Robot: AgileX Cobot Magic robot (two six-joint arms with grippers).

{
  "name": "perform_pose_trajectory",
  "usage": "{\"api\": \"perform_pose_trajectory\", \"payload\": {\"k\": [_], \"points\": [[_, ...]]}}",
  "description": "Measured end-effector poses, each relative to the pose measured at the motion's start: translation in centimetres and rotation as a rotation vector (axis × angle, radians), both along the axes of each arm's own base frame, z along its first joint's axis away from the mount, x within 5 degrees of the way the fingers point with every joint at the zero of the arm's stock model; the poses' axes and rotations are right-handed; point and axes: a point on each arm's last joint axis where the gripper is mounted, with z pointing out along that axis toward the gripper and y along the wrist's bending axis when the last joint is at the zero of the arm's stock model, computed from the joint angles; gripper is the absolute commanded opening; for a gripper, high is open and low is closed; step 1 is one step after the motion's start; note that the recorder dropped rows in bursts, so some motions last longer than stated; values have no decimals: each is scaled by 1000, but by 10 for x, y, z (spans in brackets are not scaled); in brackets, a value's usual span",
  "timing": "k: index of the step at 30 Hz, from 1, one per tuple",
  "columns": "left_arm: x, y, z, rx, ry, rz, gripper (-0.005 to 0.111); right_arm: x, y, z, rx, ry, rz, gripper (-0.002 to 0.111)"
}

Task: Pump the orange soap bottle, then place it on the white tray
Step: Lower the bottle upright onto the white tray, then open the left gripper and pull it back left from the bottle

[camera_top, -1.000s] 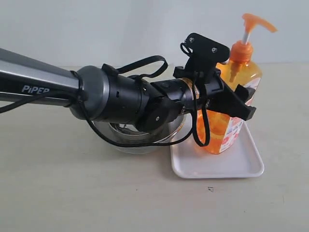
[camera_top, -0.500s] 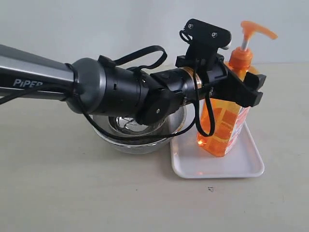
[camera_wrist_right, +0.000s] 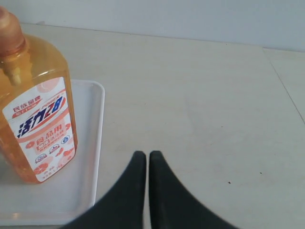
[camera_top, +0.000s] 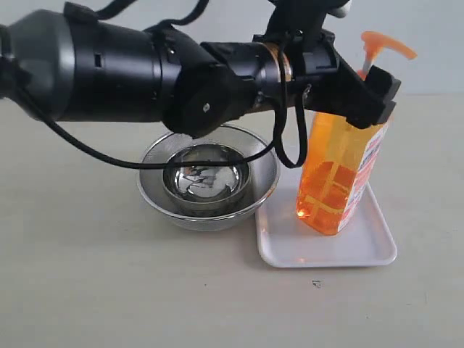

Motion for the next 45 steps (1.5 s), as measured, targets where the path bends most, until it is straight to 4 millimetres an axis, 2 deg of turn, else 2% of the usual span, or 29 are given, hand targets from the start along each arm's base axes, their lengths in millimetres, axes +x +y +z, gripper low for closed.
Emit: {"api": "perform_pose_trajectory", "payload": {"k": [4, 6, 10, 15, 20, 25, 28, 30, 35, 39, 45], "points": [[-7, 11, 14, 67, 48, 19, 84, 0, 0, 0, -2, -1, 0, 0], [-12, 16, 20, 99, 72, 25, 77, 0, 0, 0, -3, -2, 0, 0], [-25, 25, 30, 176, 126, 34, 46, 0, 1, 0, 0, -6, 8, 0], [-30, 32, 34, 221, 161, 43, 4, 1, 3, 1, 14, -11, 24, 0], [-29, 36, 30, 290, 163, 50, 5, 1, 5, -2, 23, -17, 55, 0], [-27, 45, 21, 450, 96, 42, 5, 1, 12, -20, 25, -49, 144, 0], [-22, 54, 8, 478, 90, 48, 5, 1, 10, -29, 55, -84, 121, 0], [-15, 62, 0, 442, 81, 58, 5, 1, 9, -34, 63, -112, 108, 0], [0, 80, -18, 199, -23, 67, 5, 1, 10, -40, 64, -224, 149, 0], [11, 92, -35, 20, -47, 93, 5, 3, 10, -43, 96, -241, 122, 0], [25, 86, -70, -160, -10, 35, 5, 21, 21, -63, 3, -128, 114, 0]]}}
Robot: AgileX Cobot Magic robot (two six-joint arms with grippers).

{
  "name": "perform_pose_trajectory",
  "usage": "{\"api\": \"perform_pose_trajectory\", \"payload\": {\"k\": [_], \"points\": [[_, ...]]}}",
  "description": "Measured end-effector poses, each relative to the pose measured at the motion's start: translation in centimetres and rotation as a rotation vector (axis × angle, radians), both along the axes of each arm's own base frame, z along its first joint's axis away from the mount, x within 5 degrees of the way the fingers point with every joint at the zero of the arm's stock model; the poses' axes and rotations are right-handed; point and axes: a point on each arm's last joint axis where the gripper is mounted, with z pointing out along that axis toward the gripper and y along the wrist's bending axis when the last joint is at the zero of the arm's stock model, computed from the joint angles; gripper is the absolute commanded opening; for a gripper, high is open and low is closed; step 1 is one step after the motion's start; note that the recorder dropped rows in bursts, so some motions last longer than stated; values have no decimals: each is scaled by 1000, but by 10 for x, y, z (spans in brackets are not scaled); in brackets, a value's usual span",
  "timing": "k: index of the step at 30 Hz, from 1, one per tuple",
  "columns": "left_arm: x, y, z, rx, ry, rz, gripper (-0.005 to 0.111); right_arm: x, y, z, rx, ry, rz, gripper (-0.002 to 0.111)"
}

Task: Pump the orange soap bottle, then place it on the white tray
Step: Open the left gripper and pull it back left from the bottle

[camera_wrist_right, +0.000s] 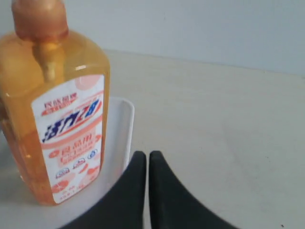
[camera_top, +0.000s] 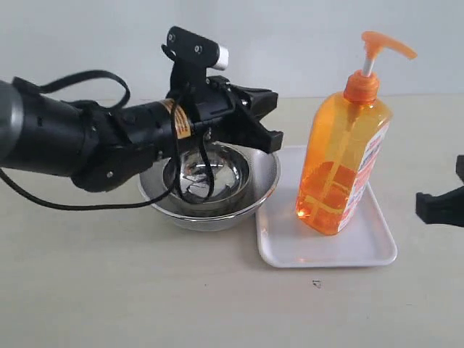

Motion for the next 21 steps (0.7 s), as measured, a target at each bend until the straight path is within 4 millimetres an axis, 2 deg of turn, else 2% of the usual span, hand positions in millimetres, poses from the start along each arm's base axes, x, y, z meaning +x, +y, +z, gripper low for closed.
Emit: {"api": "perform_pose_trajectory", "payload": {"k": [4, 9, 15, 21], "points": [[-2, -11, -18, -67, -57, -117, 5, 19, 9, -7, -92, 48, -42, 0], [-3, -13, -24, -82, -53, -140, 5, 42, 12, -2, -163, 75, -37, 0], [6, -2, -24, -94, -41, -83, 5, 67, -16, 10, -78, 142, 7, 0], [15, 6, -27, -61, 5, -43, 5, 82, -34, 22, -17, 163, 172, 0]]}}
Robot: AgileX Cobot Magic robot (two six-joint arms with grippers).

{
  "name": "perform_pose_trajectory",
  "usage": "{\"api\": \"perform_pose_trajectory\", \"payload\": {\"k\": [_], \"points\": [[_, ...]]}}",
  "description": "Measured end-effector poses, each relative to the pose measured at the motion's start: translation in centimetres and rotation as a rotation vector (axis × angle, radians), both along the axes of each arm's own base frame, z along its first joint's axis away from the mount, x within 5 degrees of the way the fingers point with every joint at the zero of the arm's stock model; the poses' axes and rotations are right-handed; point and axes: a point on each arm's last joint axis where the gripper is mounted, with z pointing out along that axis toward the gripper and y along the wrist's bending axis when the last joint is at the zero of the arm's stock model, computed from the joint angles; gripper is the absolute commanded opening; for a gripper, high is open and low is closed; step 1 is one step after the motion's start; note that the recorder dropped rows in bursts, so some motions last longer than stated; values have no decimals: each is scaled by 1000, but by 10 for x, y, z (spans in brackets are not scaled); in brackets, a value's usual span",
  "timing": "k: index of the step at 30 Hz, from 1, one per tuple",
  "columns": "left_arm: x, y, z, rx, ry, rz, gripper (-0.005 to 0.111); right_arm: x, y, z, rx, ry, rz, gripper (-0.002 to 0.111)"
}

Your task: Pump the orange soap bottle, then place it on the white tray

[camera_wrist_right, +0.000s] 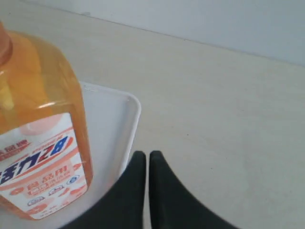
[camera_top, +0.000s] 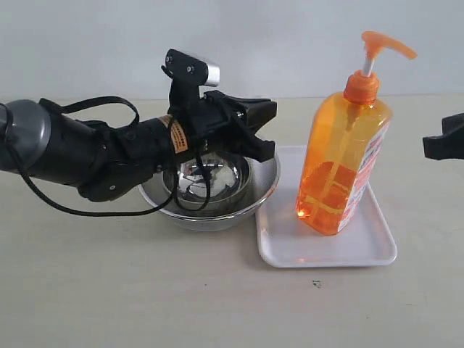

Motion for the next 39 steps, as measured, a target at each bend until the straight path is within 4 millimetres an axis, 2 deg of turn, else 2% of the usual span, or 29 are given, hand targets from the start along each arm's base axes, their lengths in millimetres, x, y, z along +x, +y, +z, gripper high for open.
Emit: {"api": "perform_pose_trajectory", "payload": {"k": [5, 13, 16, 22, 30, 35, 39], "points": [[6, -9, 6, 82, 5, -62, 5, 12, -4, -8, 81, 11, 165, 0], [8, -17, 14, 127, -3, -147, 5, 24, -1, -24, 156, 11, 260, 0], [9, -20, 12, 121, 18, -160, 5, 27, 1, -29, 174, 7, 282, 0], [14, -27, -5, 132, 81, -205, 5, 29, 3, -28, 182, -23, 304, 0], [10, -30, -5, 132, 79, -255, 5, 33, 3, -27, 179, -62, 307, 0], [8, -30, -6, 140, 97, -273, 5, 45, 4, -46, 251, 0, 327, 0], [6, -31, -6, 130, 113, -298, 5, 48, 4, -52, 258, 3, 323, 0]]}}
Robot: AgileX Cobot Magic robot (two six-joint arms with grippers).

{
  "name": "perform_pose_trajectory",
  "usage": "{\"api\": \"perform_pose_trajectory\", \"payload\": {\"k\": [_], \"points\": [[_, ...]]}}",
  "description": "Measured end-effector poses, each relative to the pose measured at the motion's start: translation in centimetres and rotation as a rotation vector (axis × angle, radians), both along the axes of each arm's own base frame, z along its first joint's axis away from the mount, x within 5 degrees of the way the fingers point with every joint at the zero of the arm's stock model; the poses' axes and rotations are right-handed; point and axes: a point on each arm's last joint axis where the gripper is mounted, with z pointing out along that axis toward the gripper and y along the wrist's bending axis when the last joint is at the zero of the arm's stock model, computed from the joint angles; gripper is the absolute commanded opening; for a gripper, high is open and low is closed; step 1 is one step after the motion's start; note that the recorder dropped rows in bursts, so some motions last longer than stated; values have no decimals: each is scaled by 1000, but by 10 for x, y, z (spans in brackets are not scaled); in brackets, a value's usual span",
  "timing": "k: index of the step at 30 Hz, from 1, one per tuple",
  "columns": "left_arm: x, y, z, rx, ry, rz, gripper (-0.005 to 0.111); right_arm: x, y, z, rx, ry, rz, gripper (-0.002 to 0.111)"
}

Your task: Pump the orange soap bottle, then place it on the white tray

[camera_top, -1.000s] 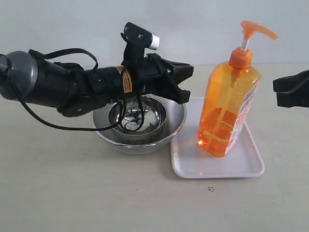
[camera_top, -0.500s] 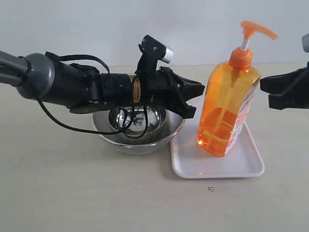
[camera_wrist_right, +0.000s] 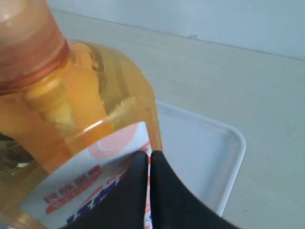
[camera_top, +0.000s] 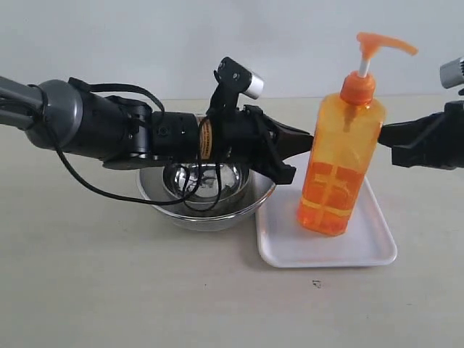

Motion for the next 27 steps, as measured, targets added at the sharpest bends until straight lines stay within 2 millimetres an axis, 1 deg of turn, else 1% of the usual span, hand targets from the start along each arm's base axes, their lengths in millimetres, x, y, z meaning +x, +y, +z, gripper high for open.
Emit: {"api": "perform_pose_trajectory", "payload": {"k": [3, 7, 14, 16, 18, 20, 23, 25, 27], "points": [[-3, -2, 1, -16, 5, -28, 5, 3, -1, 3, -3, -21, -3, 0], [-7, -7, 1, -15, 8, -42, 5, 12, -1, 14, 7, -46, -7, 0], [-7, -7, 0, -4, 9, -36, 5, 11, -2, 12, -18, -28, -5, 0], [-5, -5, -1, 27, 9, -11, 5, 12, -6, 9, -53, 0, -46, 0], [0, 1, 3, 66, -3, 35, 5, 13, -12, 8, -91, 25, -108, 0], [6, 13, 15, 88, -26, 90, 5, 11, -16, 13, -122, 21, -153, 0], [11, 28, 44, 82, -81, 152, 5, 4, -16, 33, -124, -39, -173, 0], [8, 37, 68, 74, -121, 192, 5, -3, -16, 48, -107, -83, -186, 0], [1, 48, 87, 82, -152, 236, 5, -14, -14, 63, -86, -127, -199, 0]]}}
